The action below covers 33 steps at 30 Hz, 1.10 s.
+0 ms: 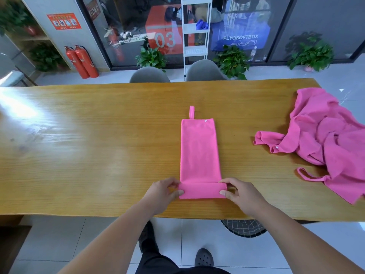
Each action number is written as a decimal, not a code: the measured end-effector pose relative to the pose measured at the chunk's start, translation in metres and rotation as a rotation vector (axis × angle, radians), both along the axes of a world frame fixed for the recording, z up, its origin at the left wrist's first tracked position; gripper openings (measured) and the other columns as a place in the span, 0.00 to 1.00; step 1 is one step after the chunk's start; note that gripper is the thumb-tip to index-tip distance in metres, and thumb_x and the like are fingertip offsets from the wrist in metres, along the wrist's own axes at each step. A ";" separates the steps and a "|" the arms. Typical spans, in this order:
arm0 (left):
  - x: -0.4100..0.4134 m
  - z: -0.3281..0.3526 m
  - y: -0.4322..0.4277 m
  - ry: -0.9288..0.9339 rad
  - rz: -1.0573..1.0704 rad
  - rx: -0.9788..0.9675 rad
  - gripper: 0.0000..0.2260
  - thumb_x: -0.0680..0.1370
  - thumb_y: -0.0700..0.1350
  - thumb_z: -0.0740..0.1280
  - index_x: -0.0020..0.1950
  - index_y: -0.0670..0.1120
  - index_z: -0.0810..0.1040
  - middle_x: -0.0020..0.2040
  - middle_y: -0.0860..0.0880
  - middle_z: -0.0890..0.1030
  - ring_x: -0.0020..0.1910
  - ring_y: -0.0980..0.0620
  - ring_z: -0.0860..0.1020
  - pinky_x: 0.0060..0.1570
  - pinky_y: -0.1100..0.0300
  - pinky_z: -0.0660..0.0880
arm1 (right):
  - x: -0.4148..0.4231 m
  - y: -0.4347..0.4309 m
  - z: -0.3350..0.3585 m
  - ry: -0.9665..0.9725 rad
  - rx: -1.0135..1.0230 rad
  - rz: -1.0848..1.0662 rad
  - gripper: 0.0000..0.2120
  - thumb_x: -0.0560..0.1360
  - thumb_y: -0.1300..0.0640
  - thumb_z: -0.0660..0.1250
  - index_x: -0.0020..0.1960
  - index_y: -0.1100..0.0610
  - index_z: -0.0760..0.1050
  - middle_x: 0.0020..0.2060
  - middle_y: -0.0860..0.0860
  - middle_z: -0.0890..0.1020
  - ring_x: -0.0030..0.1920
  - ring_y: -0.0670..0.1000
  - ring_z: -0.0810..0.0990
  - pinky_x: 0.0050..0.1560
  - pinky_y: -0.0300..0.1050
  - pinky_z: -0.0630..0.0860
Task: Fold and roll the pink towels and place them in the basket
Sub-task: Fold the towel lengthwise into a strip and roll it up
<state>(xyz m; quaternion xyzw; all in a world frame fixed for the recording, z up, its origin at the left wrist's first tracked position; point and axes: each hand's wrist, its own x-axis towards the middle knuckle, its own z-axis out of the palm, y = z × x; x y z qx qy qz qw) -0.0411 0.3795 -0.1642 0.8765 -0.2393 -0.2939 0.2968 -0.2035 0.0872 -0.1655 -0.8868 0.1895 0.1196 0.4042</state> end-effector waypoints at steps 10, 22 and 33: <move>0.019 0.008 -0.029 -0.377 -0.053 0.076 0.11 0.82 0.57 0.70 0.64 0.59 0.80 0.61 0.60 0.76 0.61 0.54 0.71 0.60 0.54 0.73 | 0.029 0.012 0.017 -0.177 -0.384 -0.019 0.06 0.81 0.45 0.70 0.57 0.37 0.79 0.55 0.33 0.75 0.44 0.39 0.76 0.39 0.36 0.71; -0.027 -0.022 -0.007 -0.677 -0.138 0.017 0.26 0.79 0.55 0.73 0.77 0.55 0.74 0.71 0.61 0.75 0.61 0.53 0.75 0.58 0.54 0.75 | 0.004 0.016 -0.007 -0.198 -0.546 0.164 0.27 0.80 0.40 0.69 0.78 0.40 0.70 0.72 0.32 0.70 0.65 0.39 0.75 0.51 0.34 0.77; 0.001 0.007 -0.013 -0.059 0.048 -0.004 0.15 0.82 0.56 0.70 0.68 0.62 0.76 0.47 0.52 0.81 0.46 0.55 0.79 0.39 0.63 0.74 | 0.018 -0.001 0.004 -0.059 -0.117 0.021 0.24 0.79 0.42 0.72 0.73 0.34 0.73 0.57 0.33 0.79 0.41 0.42 0.77 0.41 0.37 0.72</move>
